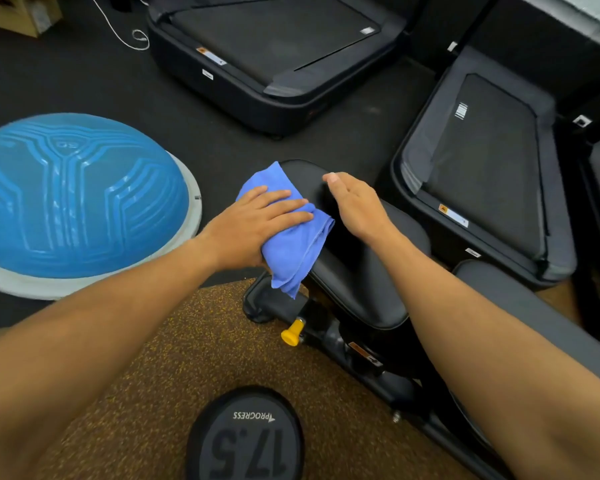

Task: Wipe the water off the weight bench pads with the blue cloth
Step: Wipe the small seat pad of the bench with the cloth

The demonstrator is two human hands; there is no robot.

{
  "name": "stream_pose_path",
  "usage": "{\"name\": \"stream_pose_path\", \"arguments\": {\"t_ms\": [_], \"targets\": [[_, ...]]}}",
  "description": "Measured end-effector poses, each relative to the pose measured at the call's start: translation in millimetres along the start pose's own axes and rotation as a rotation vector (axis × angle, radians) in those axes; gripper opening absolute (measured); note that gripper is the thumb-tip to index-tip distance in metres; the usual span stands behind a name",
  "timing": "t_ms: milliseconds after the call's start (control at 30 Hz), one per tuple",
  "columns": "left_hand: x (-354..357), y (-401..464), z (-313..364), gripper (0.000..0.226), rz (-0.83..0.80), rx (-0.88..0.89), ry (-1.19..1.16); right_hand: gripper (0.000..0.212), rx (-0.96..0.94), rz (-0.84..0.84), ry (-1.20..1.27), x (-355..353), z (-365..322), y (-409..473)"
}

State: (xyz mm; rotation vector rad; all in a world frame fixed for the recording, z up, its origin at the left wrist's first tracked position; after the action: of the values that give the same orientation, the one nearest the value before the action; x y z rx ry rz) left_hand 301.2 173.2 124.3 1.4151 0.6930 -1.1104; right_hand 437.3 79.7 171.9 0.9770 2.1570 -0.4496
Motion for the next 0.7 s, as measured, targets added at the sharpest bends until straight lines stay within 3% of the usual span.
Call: {"name": "stream_pose_path", "arguments": {"t_ms": [133,200,367,533,700], "targets": [[8.6,-9.7,31.5,0.124,-0.211,0.051,-0.018,0.045,-0.009,-0.073,-0.083,7.6,8.2,-0.4],[6.6,-13.0,35.5,0.116,-0.280,0.065,-0.060,0.052,-0.007,-0.127,-0.148,12.8,12.6,-2.9],[1.5,-2.4,33.6,0.081,-0.135,0.113,0.021,0.053,-0.052,-0.192,-0.267,17.2,7.3,-6.9],[7.8,3.1,51.2,0.078,-0.031,0.132,0.035,0.047,-0.048,-0.152,-0.274,0.7,10.4,-5.7],[13.0,5.2,78.2,0.075,0.005,0.161,0.051,0.052,0.092,-0.023,-0.316,-41.1,50.1,-4.0]]}}
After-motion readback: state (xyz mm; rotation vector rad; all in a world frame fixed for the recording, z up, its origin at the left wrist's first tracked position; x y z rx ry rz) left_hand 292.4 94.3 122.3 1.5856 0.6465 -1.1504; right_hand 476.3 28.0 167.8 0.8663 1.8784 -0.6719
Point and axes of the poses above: each hand's wrist, its own y-axis towards the middle knuckle, its own x-axis out of the palm, z = x × y, the point moved 9 cm from there along y, towards the middle knuckle
